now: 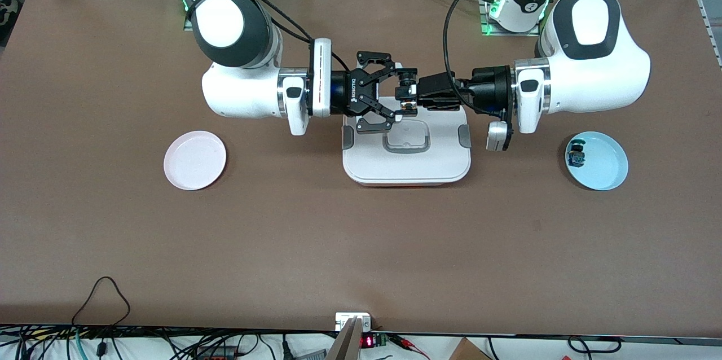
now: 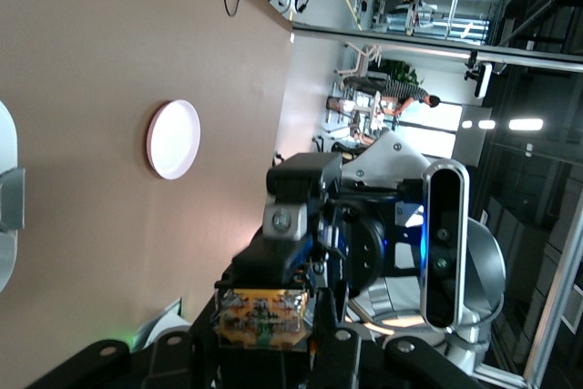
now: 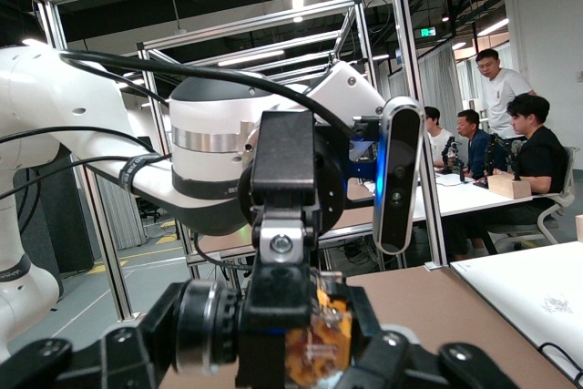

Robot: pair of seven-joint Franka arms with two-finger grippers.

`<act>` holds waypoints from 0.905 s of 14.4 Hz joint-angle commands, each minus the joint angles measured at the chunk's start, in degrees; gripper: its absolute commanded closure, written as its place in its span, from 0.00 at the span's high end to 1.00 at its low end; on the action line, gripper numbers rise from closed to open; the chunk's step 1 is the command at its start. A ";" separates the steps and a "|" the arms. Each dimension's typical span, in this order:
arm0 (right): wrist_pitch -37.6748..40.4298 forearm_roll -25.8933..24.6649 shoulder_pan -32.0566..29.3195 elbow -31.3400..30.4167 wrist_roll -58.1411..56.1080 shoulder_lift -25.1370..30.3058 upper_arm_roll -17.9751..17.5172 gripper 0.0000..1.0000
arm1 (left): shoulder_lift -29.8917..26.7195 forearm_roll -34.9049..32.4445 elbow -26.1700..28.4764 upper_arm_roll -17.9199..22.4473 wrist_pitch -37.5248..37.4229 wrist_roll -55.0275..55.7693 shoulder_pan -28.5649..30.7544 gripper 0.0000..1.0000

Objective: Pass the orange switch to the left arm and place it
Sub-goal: 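Close the left gripper on the switch and open the right gripper, then carry the switch to the blue plate while the right gripper withdraws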

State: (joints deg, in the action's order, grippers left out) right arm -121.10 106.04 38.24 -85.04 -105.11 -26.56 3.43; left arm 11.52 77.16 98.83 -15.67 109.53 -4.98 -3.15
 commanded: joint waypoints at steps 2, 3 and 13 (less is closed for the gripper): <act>-0.01 0.75 -0.27 1.37 0.26 -0.68 0.18 1.00 | -0.97 -5.07 -0.92 0.02 -7.57 -0.47 5.51 0.24; -0.01 0.75 -0.27 1.37 0.26 -0.68 0.18 1.00 | -0.88 -6.39 -1.71 0.37 -8.54 -0.39 5.61 0.24; 5.42 -0.30 -4.40 -0.04 0.43 -0.77 0.35 1.00 | 0.78 -57.68 -6.55 0.28 -17.77 -22.12 8.16 0.24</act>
State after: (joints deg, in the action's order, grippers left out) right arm -118.71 105.99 35.69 -85.26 -105.11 -27.18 3.96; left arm 11.25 27.32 92.92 -15.17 93.69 -17.62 4.36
